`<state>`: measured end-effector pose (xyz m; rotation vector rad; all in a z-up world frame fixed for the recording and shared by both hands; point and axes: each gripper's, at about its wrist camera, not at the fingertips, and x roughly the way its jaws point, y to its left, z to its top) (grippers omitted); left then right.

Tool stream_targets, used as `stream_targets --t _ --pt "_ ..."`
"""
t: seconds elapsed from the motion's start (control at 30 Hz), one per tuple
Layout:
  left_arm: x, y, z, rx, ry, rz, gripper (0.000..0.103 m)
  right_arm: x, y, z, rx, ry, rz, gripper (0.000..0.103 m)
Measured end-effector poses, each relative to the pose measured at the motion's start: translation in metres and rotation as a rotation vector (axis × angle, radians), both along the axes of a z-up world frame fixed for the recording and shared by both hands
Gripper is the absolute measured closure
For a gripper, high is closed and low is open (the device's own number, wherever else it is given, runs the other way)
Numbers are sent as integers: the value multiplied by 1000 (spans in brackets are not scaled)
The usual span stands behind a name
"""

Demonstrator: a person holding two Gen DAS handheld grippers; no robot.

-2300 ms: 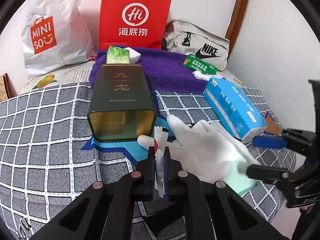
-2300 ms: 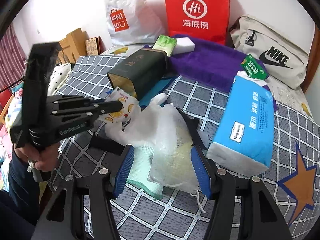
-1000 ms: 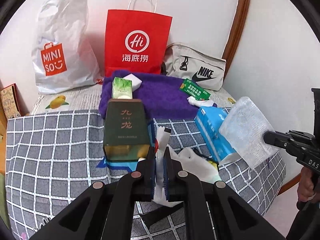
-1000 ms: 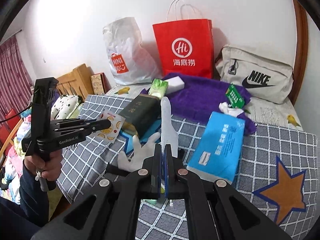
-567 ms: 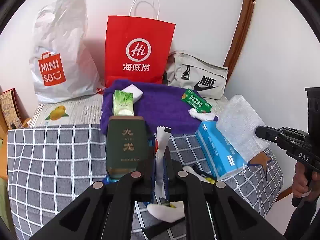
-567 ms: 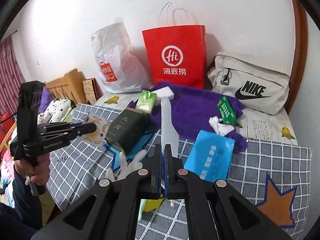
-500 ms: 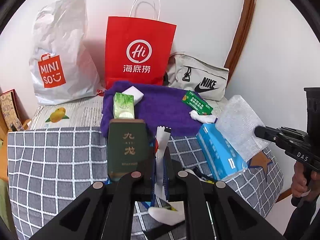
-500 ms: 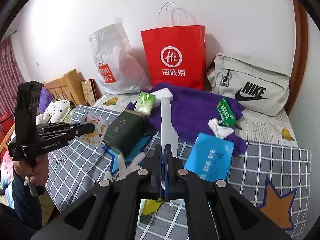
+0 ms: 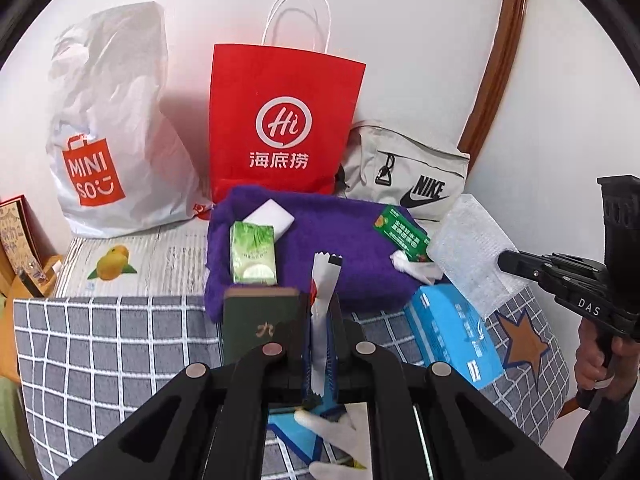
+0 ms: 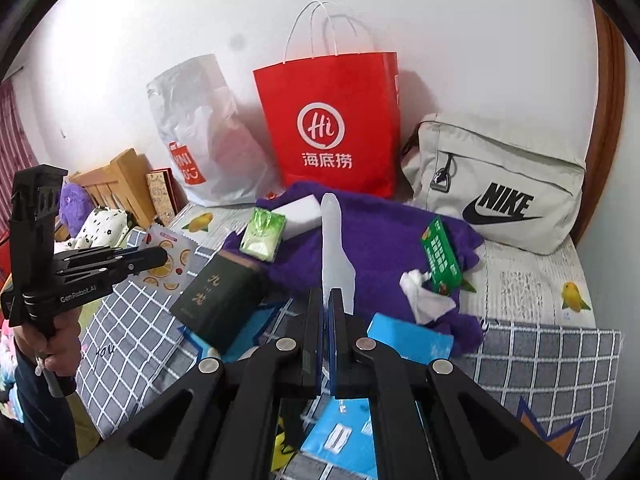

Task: Organize soft objects
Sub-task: 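Carry the sachet to the towel with the left tool while the right carries the bag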

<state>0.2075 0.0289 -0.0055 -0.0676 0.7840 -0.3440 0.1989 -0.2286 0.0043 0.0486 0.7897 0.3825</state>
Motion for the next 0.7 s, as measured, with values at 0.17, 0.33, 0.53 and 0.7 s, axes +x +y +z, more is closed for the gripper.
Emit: stream_targets --t 0.17,0.33,0.53,0.7 --pt "16 -1 3 1 -1 4 96 17 -2 -1 -3 0 -11 101" --pt "33 -3 2 3 9 13 96 37 -4 -4 0 7 -12 101" --pt "57 -1 -2 6 28 26 96 62 -11 -9 -11 11 -30 101" --pt "77 -3 -10 6 51 31 96 82 -18 -19 -20 24 -56 101"
